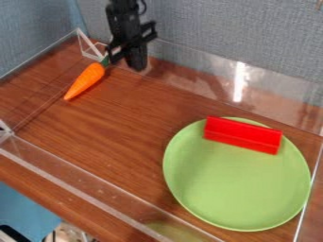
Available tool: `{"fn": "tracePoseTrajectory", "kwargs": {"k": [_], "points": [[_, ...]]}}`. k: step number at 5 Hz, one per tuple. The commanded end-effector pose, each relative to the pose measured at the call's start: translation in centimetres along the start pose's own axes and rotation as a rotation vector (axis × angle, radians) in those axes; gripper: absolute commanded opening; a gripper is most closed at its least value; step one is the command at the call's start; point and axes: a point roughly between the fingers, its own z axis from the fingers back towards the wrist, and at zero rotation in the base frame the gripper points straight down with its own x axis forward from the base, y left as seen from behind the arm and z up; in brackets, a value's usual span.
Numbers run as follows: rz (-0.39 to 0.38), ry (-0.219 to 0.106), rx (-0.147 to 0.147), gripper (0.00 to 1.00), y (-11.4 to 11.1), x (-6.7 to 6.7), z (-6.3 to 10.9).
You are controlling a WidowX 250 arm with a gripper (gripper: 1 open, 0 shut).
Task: Put the carrot on the green plate
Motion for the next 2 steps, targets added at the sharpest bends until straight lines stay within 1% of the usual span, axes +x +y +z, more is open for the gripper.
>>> {"fn": "tracePoseTrajectory", "kwargs": {"k": [1,2], "points": [[-0.012,-0.067,-0.108,0.0,-1.1,0.0,7.5],[-0.088,-0.055,-0.126,0.0,-1.2,-3.2,9.6]]}}
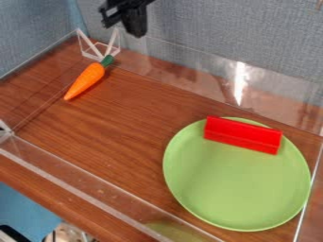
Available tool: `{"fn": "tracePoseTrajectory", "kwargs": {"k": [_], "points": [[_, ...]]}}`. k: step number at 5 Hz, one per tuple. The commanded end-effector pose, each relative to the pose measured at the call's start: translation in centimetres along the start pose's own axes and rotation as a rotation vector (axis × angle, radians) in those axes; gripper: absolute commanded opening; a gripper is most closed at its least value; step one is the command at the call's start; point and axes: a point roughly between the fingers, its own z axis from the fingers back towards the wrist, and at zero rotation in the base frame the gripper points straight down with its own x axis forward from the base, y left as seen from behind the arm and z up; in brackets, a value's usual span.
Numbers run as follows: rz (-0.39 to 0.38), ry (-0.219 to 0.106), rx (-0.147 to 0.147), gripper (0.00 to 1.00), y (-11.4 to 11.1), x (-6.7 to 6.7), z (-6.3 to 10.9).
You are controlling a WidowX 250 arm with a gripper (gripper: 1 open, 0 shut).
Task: Put the carrot on the green plate
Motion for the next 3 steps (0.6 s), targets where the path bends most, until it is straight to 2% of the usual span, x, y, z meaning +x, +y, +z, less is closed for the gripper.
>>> {"fn": "tracePoseTrajectory", "kwargs": {"k": [1,2,3], "points": [[-0.089,-0.023,-0.055,0.0,-0.1,-3.5,3.9],[-0.147,-0.028,-0.032,0.0,1.7,-5.5,4.5],[-0.268,-0.016,-0.022,0.0,3.4,-7.8,4.2]]}}
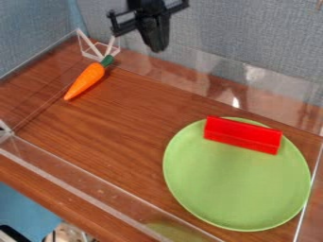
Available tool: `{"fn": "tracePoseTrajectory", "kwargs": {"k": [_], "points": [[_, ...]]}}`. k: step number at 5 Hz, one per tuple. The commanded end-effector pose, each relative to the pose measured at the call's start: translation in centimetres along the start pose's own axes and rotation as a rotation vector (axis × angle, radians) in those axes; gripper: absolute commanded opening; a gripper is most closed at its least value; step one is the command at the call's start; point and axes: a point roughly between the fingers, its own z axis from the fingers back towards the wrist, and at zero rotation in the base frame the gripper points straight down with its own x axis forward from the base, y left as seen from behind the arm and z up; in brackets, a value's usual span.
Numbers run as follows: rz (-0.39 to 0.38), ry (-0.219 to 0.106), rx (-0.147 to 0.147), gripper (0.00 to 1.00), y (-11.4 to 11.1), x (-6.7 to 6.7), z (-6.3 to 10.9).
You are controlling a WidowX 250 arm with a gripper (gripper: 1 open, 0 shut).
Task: Put the carrot on the green plate
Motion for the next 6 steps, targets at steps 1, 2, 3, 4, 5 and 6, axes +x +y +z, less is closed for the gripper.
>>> {"fn": "tracePoseTrajectory", "kwargs": {"k": [1,2,3,4,5,6], "points": [[-0.17,-0.021,-0.039,0.0,0.0,-2.8,1.1],[-0.324,-0.012,-0.027,0.0,-0.1,-6.2,0.6],[-0.516,0.022,-0.031,0.0,-1.6,-10.6,-0.7],[-0.635,0.043,-0.017,0.0,-3.8,-14.7,-1.0],[-0.705,0.044,-0.016,0.0,-5.6,-18.0,-1.1],[-0.748,0.052,0.019,0.0,-5.3,-19.0,-0.1]]}}
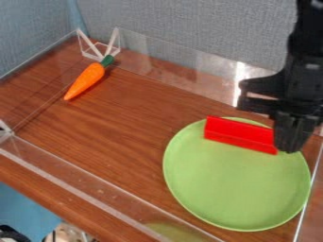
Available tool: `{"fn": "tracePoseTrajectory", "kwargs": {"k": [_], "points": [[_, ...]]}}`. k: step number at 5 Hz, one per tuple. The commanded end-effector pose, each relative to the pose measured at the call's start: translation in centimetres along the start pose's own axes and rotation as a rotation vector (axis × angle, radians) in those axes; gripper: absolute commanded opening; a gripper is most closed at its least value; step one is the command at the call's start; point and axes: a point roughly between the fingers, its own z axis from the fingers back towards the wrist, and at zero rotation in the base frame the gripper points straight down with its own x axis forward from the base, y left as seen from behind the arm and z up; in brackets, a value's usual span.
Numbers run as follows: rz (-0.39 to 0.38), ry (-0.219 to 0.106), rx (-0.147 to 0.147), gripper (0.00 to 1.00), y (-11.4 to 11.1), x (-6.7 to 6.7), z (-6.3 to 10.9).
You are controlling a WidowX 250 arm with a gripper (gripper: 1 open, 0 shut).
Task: Put the carrot on the green plate
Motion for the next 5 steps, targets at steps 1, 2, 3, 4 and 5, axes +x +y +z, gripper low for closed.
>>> {"fn": "tracePoseTrajectory", "kwargs": {"k": [1,2,3,4,5], "points": [[-0.045,-0.015,-0.024,1.0,1.6,-0.8,1.3],[-0.089,0.004,-0.023,0.0,3.4,-1.8,0.3],[-0.224,0.022,-0.024,0.0,4.3,-2.8,-1.4],[-0.289,0.028,-0.011,0.0,5.2,-3.0,-3.1],[-0.354,0.033,0.02,0.0,5.8,-3.0,-3.8]]}}
